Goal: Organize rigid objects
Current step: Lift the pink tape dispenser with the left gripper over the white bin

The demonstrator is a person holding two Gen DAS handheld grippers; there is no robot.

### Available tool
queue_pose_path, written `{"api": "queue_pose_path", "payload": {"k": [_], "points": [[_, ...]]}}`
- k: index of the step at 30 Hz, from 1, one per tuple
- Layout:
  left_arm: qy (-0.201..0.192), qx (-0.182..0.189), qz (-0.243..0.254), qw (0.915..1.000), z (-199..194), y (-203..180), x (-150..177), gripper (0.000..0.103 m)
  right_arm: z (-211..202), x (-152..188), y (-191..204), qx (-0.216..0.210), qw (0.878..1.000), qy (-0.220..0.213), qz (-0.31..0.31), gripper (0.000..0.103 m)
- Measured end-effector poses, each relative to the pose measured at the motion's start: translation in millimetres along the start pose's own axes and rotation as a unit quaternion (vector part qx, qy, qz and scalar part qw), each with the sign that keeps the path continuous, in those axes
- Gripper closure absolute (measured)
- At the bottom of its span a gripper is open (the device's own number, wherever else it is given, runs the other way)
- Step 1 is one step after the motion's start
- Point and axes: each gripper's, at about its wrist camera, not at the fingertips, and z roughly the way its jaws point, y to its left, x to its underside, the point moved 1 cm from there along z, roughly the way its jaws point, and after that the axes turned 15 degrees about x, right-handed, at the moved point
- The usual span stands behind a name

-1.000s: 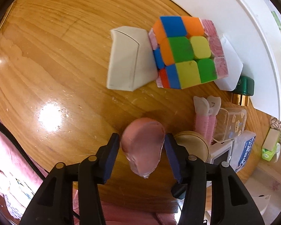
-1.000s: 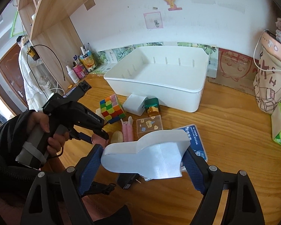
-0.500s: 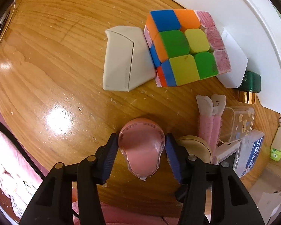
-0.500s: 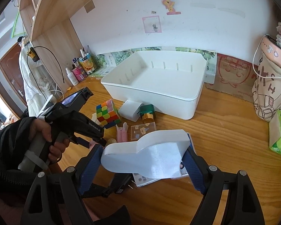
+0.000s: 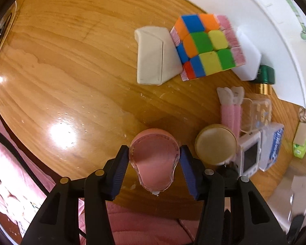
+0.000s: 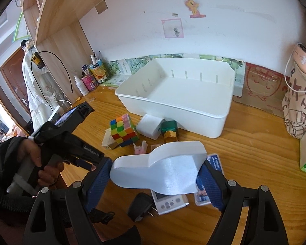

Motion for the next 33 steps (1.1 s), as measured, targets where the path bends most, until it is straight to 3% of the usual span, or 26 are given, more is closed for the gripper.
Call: {"api": "queue_pose_path", "payload": {"k": [9, 17, 26, 33], "points": [[-0.028, 0.008, 0.066, 0.9974, -53.7, -30.3, -17.1, 0.049, 4.0, -26.4, 20.5, 0.010, 1.000, -0.024, -0.004, 0.019], [-0.066, 0.017, 0.134, 0.9886, -99.5, -47.1, -43.9, 0.049, 4.0, -60.5, 28.4, 0.032, 0.998, -0.061, 0.004, 0.019], [-0.119, 0.038, 0.210, 0.9697, -133.1, -71.5, -63.8, 0.049, 7.9, -95.1, 30.1, 0.068, 0.992, -0.100, 0.019, 0.019], [-0.167, 0.080, 0.268, 0.9454, -148.5, -93.9, -81.5, 0.049, 16.7, -112.7, 30.5, 0.092, 0.987, -0.127, 0.033, 0.019]]}}
